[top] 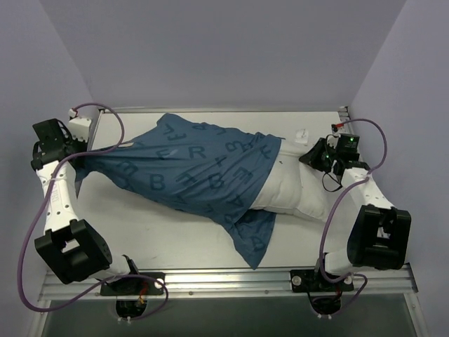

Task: Remove the pillowcase from the pillow

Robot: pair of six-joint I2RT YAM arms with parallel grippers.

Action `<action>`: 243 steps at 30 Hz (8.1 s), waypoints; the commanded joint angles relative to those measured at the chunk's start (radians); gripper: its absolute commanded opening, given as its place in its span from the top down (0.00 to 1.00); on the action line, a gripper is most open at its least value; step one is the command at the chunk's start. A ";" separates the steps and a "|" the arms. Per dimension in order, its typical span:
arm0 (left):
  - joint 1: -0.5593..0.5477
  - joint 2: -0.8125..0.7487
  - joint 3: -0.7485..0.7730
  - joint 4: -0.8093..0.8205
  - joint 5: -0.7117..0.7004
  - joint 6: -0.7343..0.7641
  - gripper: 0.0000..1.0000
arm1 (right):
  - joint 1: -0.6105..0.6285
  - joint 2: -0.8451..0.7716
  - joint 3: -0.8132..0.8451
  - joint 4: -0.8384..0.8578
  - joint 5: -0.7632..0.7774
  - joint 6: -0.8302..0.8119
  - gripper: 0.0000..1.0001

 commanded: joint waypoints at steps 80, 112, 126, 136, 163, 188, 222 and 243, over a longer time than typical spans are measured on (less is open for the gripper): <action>-0.705 0.512 0.520 -0.115 0.033 -0.063 0.98 | 0.387 -0.113 0.303 -0.363 0.271 -0.172 0.40; -0.705 0.527 0.589 -0.164 0.051 -0.095 0.98 | 0.927 0.530 0.150 -0.227 0.477 -0.162 1.00; -0.511 0.408 0.739 -0.445 0.320 -0.124 0.06 | 0.814 0.219 0.127 -0.156 0.308 -0.118 1.00; -0.342 0.176 0.252 -0.414 0.202 0.102 0.06 | 0.697 0.064 0.138 -0.165 0.182 -0.138 1.00; -0.356 0.317 -0.318 0.376 -0.078 0.270 0.98 | 0.441 0.015 0.131 -0.218 0.150 -0.205 1.00; 0.032 0.018 0.531 0.135 -0.196 0.173 0.98 | 0.024 -0.021 0.142 -0.305 0.667 -0.230 1.00; -0.555 0.246 0.814 -0.087 -0.044 -0.095 0.98 | 0.114 -0.113 0.055 -0.014 0.391 0.154 1.00; -0.615 0.360 0.477 -0.359 0.163 -0.094 0.06 | 0.218 -0.100 0.107 -0.125 0.435 0.105 0.00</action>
